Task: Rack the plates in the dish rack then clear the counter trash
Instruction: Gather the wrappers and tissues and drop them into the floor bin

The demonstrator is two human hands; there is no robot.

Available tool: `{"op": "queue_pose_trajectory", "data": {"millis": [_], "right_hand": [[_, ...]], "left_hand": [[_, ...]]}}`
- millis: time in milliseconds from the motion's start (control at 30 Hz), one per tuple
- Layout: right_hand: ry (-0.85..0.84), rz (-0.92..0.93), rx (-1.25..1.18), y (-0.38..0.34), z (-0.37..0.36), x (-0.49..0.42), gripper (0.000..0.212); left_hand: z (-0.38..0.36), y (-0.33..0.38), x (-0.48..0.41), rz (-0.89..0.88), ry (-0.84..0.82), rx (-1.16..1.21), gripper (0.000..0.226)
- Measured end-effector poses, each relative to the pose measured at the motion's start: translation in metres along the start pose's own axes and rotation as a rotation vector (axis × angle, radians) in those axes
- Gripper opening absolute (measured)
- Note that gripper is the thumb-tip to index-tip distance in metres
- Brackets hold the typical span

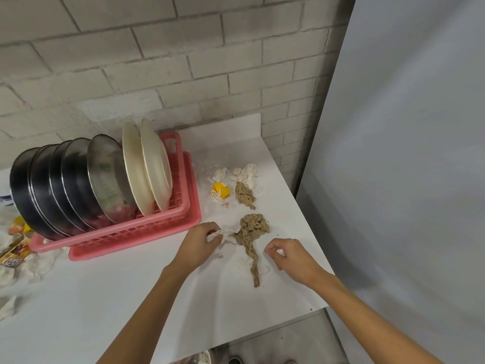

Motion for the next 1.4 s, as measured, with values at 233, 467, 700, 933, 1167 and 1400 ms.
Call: {"op": "queue_pose_trajectory", "data": {"millis": [233, 467, 700, 933, 1167, 1400], "right_hand": [[-0.009, 0.054, -0.032, -0.015, -0.010, -0.009, 0.026], [-0.031, 0.090, -0.147, -0.033, -0.021, 0.002, 0.055], [-0.157, 0.088, -0.108, -0.046, -0.041, 0.006, 0.041], [-0.304, 0.154, -0.022, -0.081, -0.078, 0.012, 0.028], [-0.217, 0.180, -0.016, -0.113, -0.110, 0.015, 0.021], [-0.010, 0.138, 0.100, -0.124, -0.128, 0.006, 0.031]], "left_hand": [[0.006, -0.005, 0.021, 0.281, 0.003, 0.434, 0.030], [-0.005, -0.011, 0.055, 0.447, 0.108, 0.774, 0.020], [-0.008, -0.009, 0.070, 0.489, 0.184, 0.875, 0.022], [0.004, -0.002, 0.074, 0.638, 0.308, 0.981, 0.014], [0.010, -0.007, 0.083, 0.729, 0.184, 1.286, 0.041], [0.008, -0.024, 0.098, 0.723, 0.165, 1.742, 0.041]]}}
Point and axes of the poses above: each hand's wrist, its own x-axis away from the middle knuckle, its own z-axis out of the back of the hand, y = z × x, the point moved 1 cm from there along -x, towards the middle knuckle, and after that the axes turned 2 degrees about y, right-handed, at the moved point
